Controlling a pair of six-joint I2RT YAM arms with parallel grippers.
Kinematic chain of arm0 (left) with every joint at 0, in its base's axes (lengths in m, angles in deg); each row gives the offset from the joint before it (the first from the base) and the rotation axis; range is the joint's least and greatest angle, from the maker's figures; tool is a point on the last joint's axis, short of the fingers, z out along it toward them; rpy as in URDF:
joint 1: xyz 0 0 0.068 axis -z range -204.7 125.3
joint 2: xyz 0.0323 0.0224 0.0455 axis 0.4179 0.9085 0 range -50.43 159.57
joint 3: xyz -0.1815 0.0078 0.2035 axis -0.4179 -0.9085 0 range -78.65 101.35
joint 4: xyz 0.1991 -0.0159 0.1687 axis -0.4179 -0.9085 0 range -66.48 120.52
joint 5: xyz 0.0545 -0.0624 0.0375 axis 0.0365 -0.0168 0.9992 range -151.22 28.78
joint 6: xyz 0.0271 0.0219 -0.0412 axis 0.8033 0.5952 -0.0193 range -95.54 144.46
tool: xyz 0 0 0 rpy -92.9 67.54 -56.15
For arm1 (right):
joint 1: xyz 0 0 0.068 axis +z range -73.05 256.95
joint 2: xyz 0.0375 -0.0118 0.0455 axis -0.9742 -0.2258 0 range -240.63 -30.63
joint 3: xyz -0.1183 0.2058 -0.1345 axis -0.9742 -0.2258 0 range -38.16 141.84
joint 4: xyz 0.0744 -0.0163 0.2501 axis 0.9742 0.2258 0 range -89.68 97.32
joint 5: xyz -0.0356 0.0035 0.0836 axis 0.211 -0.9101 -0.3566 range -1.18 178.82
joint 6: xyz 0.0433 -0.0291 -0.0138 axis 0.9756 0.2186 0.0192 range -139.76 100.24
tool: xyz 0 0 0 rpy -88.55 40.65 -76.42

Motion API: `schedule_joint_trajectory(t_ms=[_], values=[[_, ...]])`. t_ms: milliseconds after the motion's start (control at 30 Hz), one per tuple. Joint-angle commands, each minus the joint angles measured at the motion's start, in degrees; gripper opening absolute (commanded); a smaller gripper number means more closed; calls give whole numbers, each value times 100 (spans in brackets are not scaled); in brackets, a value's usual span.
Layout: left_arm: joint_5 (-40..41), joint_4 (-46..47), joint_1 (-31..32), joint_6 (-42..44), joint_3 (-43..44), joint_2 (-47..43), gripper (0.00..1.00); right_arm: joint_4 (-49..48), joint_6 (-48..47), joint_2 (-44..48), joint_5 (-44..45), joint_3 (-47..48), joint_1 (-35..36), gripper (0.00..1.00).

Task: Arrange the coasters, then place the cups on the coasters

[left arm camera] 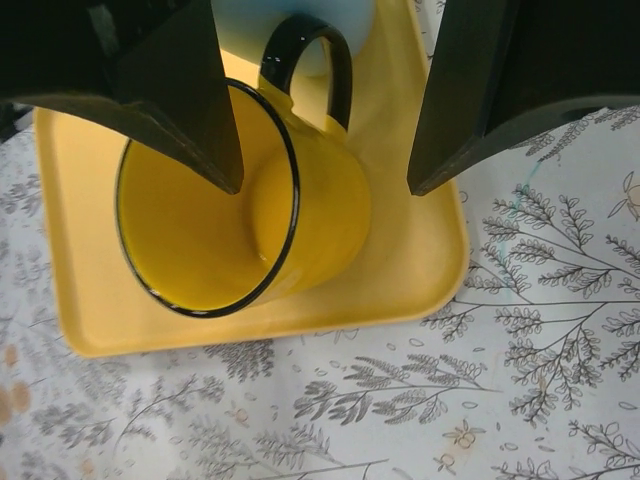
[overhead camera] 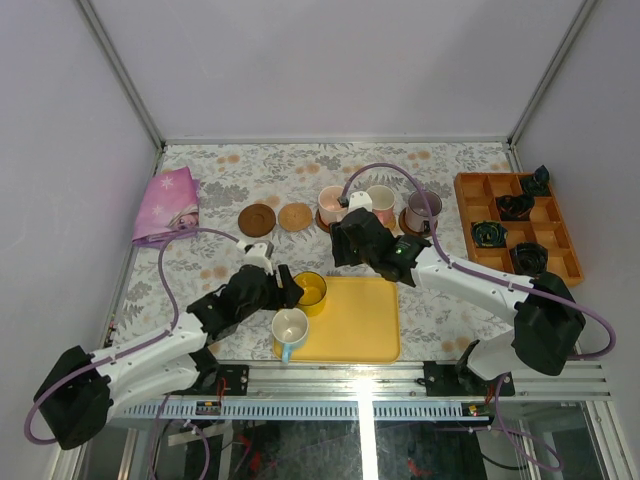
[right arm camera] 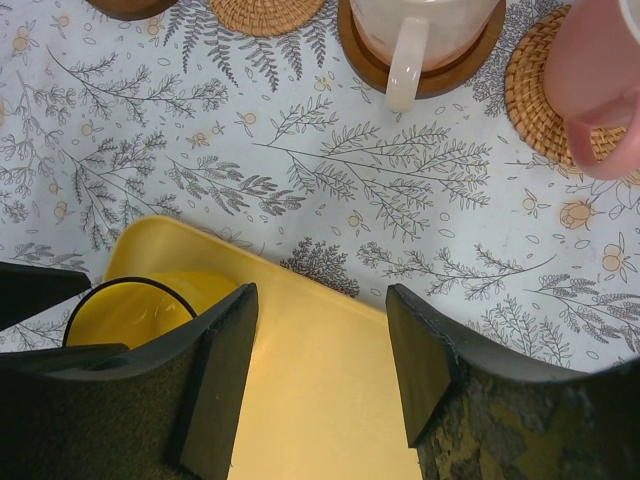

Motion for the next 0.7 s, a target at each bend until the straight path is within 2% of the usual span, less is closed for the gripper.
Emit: schedule_joint_trajectory(t_ms=[0, 100, 367, 567, 667], values=[[433, 31, 147, 68, 122, 274, 63, -143, -91, 53, -89, 70, 64, 61], [486, 138, 171, 223, 263, 481, 56, -115, -92, 8, -90, 100, 76, 61], [170, 571, 225, 550, 484, 799, 49, -73, -72, 57, 54, 81, 71, 61], [-258, 989, 246, 718, 670, 1240, 40, -32, -46, 108, 138, 59, 75, 61], [-434, 1178, 261, 774, 821, 1458, 40, -19, -44, 160, 185, 27, 77, 61]])
